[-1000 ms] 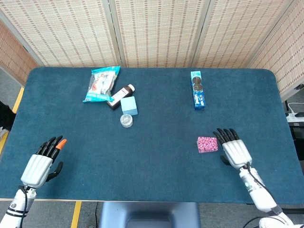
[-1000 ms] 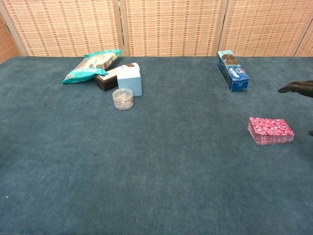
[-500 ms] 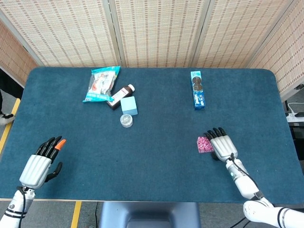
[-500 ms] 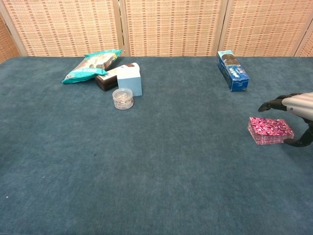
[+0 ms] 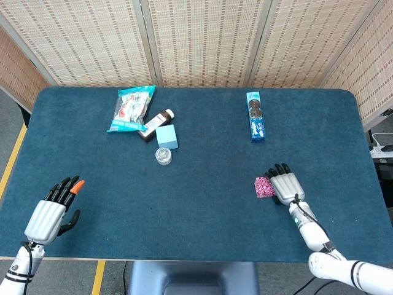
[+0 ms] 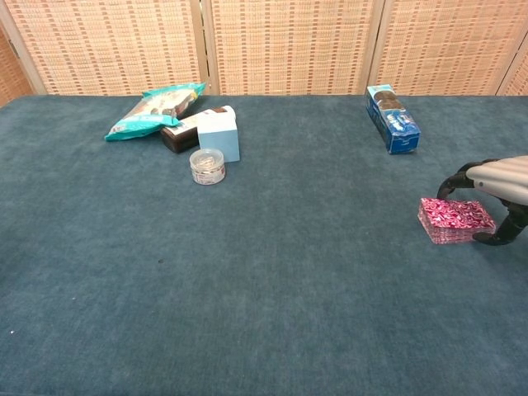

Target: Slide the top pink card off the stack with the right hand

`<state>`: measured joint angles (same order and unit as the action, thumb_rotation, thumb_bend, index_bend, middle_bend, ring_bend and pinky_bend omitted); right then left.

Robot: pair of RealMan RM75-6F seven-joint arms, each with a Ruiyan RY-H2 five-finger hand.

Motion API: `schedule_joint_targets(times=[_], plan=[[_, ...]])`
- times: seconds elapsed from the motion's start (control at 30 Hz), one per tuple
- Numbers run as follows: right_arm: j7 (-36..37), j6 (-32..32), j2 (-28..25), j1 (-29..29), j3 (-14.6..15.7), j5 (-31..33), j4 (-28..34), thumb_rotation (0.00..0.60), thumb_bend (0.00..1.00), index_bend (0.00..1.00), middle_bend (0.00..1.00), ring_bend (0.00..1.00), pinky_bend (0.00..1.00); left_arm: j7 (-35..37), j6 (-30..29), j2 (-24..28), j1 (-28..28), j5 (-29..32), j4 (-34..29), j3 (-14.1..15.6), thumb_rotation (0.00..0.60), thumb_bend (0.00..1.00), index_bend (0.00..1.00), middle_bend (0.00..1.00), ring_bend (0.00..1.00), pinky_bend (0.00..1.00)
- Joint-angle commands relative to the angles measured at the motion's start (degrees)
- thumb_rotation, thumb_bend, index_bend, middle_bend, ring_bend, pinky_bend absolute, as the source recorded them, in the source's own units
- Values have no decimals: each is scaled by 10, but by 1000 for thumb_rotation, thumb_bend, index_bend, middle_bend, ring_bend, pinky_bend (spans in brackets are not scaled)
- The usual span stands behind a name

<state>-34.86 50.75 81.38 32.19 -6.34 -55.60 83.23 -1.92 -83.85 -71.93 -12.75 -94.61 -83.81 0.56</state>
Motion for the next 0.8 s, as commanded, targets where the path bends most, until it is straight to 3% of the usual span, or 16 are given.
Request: schedule_joint_targets(times=[0.03, 0.8], plan=[[0, 2, 0, 3, 2, 2, 2, 600, 266, 230, 150, 0, 0, 0, 1, 0, 0, 1, 0, 0, 600, 484, 0, 0, 32, 174], [-5, 21, 8, 20, 21, 17, 7, 600, 266, 292, 186, 0, 0, 1, 1, -1, -1, 2, 4, -2, 600, 487, 0, 0, 31, 175]])
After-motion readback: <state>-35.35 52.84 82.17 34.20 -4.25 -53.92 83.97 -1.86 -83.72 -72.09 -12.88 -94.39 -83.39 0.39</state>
